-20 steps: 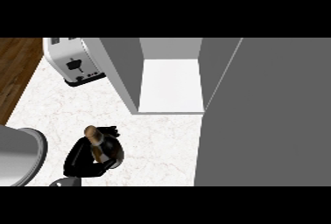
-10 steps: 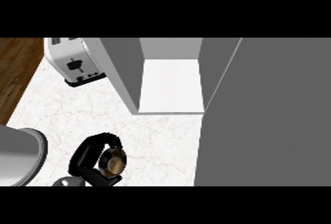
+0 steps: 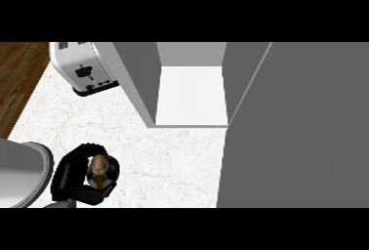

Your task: Pick up the wine, place it into the cabinet and close the cabinet

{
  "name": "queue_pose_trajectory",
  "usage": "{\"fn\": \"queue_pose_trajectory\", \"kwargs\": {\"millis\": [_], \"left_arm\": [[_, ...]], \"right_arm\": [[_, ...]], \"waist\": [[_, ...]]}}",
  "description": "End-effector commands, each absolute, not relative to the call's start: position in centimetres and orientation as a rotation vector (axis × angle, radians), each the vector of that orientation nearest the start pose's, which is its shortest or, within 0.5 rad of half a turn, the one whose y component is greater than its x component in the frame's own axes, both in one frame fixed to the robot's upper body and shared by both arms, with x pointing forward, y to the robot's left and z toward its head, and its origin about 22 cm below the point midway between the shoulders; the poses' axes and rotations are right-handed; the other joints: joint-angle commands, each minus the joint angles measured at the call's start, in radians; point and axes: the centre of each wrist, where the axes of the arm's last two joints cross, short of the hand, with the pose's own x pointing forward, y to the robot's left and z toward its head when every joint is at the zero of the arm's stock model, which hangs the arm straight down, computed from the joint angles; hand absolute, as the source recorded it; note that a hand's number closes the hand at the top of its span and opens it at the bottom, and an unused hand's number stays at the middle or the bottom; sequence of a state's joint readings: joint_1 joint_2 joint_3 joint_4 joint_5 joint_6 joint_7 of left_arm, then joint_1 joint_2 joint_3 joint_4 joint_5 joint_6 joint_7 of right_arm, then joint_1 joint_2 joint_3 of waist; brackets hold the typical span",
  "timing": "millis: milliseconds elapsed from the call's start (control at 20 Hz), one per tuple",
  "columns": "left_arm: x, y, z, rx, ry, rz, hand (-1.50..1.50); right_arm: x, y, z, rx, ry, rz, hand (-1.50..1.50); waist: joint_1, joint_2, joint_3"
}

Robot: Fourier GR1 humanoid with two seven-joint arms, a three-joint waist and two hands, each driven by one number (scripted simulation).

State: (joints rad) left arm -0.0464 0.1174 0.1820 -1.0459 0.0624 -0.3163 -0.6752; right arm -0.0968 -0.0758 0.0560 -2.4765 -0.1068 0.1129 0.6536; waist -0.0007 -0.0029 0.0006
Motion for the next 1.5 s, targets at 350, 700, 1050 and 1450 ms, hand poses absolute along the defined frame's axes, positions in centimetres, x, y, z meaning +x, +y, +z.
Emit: {"fn": "queue_pose_trajectory", "kwargs": {"millis": [350,700,1050,1450], "left_arm": [[22.9,29.5,-4.5,-0.15,-1.947,0.079,1.5],[22.0,26.5,2.1,-0.245,-1.914,0.05,1.5],[21.1,22.5,6.6,-0.21,-1.925,0.011,1.5],[24.5,15.7,9.8,-0.338,-1.918,-0.03,1.5]], "right_arm": [[13.4,-21.2,22.6,0.229,-1.925,0.277,-1.5],[13.3,-22.1,21.2,0.238,-1.938,0.245,-1.5],[14.4,-22.3,20.7,0.204,-1.938,0.241,-1.5],[13.5,-21.5,20.4,0.247,-1.922,0.259,-1.5]], "waist": [[0.005,-0.001,-0.001],[0.004,-0.002,0.001],[0.002,0.001,0.0],[-0.01,0.002,0.0]]}}
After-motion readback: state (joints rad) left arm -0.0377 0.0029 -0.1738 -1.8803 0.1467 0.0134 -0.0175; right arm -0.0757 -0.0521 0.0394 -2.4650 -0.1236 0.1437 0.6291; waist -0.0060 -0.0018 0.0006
